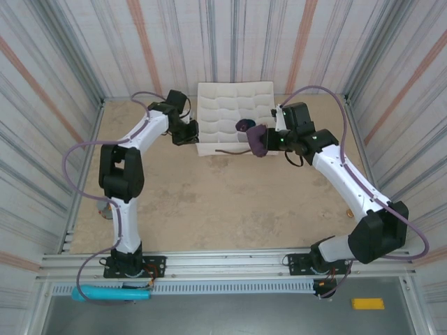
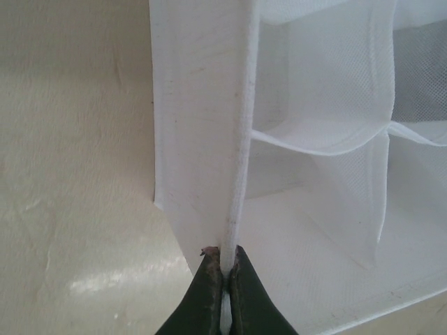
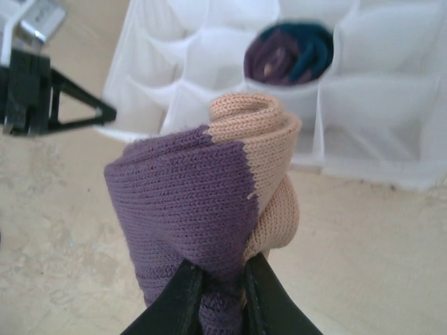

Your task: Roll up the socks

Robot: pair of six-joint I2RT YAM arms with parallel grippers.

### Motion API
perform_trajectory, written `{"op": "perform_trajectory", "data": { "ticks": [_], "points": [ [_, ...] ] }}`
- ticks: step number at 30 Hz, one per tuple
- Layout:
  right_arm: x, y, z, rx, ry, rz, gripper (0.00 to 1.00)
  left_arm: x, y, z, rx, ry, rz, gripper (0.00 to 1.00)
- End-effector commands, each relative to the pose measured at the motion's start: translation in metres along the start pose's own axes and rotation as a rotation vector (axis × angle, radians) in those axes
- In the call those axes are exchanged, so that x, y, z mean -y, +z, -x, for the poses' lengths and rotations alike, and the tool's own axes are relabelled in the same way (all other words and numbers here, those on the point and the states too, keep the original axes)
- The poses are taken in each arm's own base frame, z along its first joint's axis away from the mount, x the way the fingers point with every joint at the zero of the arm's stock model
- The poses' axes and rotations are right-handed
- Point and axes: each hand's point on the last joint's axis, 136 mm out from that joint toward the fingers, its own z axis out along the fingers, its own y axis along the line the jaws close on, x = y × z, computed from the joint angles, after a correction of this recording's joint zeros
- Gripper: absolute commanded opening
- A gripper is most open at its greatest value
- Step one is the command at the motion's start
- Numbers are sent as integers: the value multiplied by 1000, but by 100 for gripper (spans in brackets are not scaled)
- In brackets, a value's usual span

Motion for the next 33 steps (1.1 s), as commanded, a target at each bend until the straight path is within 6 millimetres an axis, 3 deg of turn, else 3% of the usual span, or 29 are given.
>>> {"op": "perform_trajectory", "data": {
  "ticks": [1, 11, 14, 25, 29, 33],
  "points": [
    [-13, 5, 12, 17, -109, -9, 0, -5, -16, -32, -51, 38, 38, 0],
    [-48, 44, 27, 64, -275, -19, 0, -10, -32, -89, -67, -1, -2, 0],
    [-52, 61, 27, 81, -312, -22, 0, -11, -37, -98, -56, -14, -8, 0],
    [-73, 121, 10, 101, -475, -16, 0, -12, -38, -102, -59, -27, -15, 0],
    [-72, 137, -5, 88, -526, -27, 0, -12, -37, -102, -62, -33, -12, 0],
    [-58, 150, -20, 82, -534, -57, 0, -11, -36, -102, -60, -40, -15, 0]
  ]
}}
